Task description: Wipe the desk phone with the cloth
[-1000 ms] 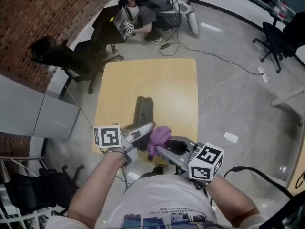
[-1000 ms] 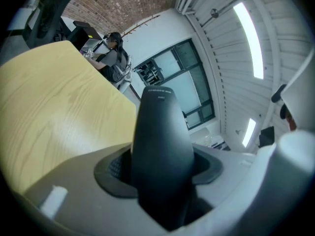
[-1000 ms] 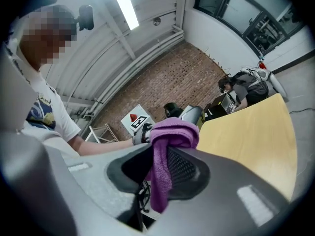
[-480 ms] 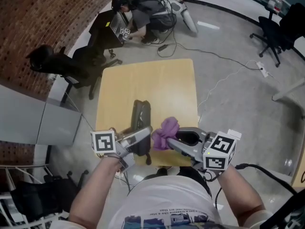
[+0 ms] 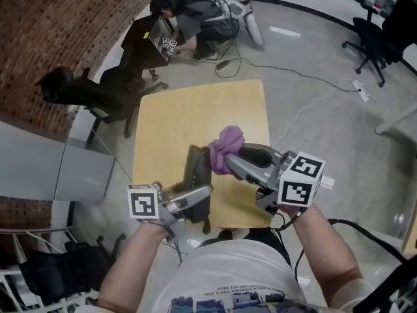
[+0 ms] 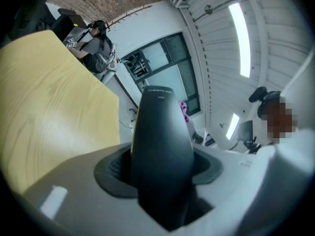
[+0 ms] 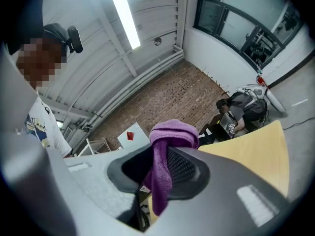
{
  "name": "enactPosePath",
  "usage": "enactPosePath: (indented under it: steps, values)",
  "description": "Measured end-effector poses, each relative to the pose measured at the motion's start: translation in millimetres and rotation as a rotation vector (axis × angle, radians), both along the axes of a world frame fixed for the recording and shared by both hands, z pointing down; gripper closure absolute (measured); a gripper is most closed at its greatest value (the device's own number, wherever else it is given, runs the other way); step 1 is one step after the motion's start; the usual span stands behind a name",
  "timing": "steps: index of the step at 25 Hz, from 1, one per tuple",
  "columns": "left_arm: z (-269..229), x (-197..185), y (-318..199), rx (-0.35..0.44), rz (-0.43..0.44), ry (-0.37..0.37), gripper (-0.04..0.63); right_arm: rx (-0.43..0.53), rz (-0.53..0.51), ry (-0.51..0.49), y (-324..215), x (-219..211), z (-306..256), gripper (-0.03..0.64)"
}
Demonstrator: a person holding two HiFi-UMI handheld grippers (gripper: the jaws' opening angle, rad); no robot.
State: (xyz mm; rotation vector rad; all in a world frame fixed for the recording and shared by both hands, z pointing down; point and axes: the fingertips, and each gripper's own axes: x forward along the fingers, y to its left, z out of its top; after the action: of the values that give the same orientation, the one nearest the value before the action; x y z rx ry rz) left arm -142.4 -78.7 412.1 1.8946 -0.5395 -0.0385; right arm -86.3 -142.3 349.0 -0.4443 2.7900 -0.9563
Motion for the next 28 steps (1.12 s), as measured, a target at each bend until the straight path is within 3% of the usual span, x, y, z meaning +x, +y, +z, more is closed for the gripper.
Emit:
enactPosePath:
  steps: [10,19,28]
  values:
    - [-12,-1,-11,0.032,-0.030,-0.006,0.308,-0.159,-0.142,-0.076,58,-14,32,0.525]
    - [-16,-3,-16,0.043,-0.006,-0.020,0.308,-0.152,-0.270,-0.027,104,-24,43,0.525]
    - [-19,13,0,0.054,0.083,-0.017,0.308,-0.070,-0.039,-0.048,12,19,16,0.525]
